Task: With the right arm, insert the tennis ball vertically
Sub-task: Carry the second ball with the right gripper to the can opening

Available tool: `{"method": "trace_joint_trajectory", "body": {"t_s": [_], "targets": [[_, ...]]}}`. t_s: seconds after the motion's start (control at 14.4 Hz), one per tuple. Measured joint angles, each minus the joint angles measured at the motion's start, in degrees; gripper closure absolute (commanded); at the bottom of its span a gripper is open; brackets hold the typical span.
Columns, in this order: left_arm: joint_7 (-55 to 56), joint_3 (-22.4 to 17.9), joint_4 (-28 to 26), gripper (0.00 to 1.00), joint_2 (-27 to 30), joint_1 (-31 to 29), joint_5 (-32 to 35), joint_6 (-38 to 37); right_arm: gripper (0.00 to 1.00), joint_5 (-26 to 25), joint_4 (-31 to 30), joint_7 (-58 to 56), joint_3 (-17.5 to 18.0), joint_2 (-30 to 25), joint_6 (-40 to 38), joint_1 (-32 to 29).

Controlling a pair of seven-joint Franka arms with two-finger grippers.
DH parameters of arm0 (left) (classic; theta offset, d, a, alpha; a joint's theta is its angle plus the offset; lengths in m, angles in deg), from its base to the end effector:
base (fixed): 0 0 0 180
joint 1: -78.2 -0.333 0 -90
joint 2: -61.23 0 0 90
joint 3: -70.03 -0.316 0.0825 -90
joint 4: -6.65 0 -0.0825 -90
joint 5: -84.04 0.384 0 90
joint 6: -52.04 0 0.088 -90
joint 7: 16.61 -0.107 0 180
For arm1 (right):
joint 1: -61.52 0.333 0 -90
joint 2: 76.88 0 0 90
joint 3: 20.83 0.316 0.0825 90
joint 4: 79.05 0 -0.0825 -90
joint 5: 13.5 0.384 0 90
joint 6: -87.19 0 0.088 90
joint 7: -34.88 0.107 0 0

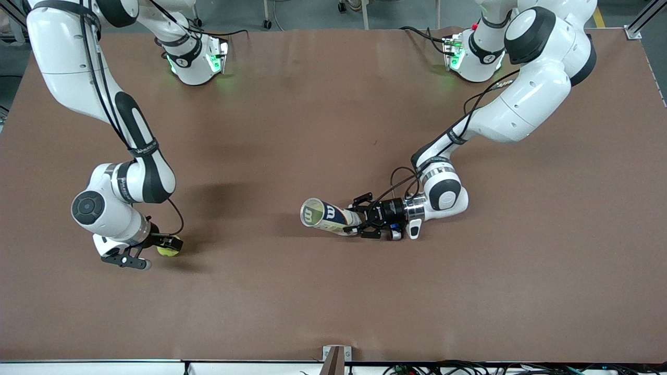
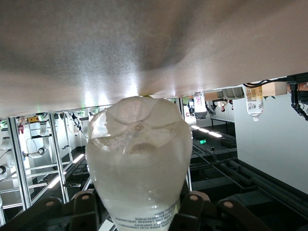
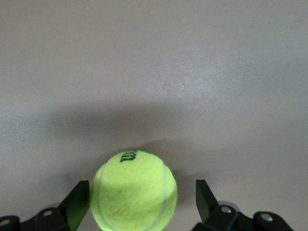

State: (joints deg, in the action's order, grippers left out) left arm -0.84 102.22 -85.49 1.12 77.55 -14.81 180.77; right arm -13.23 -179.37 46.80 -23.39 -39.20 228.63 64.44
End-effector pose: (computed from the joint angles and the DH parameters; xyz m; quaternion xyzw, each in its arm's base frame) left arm 0.5840 -0.3394 0.0932 0.5074 0.5210 -0.4109 0.5498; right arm 0.6710 0.0069 0.2013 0.9947 -0.0974 0.0314 0.0087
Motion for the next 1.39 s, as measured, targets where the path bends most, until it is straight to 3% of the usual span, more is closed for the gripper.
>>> {"method": "trace_joint_trajectory", "body": {"t_s": [0.14,0.21,0.28,0.55,0.83,1.11,1.39], "targets": [[0.19,-0.1,0.08,0.5,0.0,0.11,0.0,-0.02,0.78,0.22,0.0,0.03,0.12,0.09,0.0,0.0],[0.23,-0.14,0.09,0.5,0.01,0.14,0.0,-0.03,0.92,0.22,0.11,0.07,0.15,0.06,0.0,0.0],[0.25,-0.15,0.1,0.5,0.01,0.15,0.0,-0.04,0.98,0.25,0.24,0.09,0.19,0.06,-0.03,0.0],[0.3,-0.35,0.16,0.5,0.07,0.38,0.0,-0.04,0.99,0.32,1.17,0.94,0.89,0.06,-1.66,0.15],[0.59,-1.13,0.25,0.5,0.43,1.15,0.0,-0.04,0.99,0.97,7.75,12.62,3.27,-2.44,-16.45,3.4],[0.65,-1.19,0.27,0.5,0.45,1.22,0.0,-0.04,0.99,5.98,14.25,29.18,8.32,-7.38,-28.99,8.16],[0.66,-1.2,0.28,0.5,0.45,1.23,0.0,-0.04,0.99,7.68,18.89,43.9,14.8,-8.25,-32.81,8.82]]}}
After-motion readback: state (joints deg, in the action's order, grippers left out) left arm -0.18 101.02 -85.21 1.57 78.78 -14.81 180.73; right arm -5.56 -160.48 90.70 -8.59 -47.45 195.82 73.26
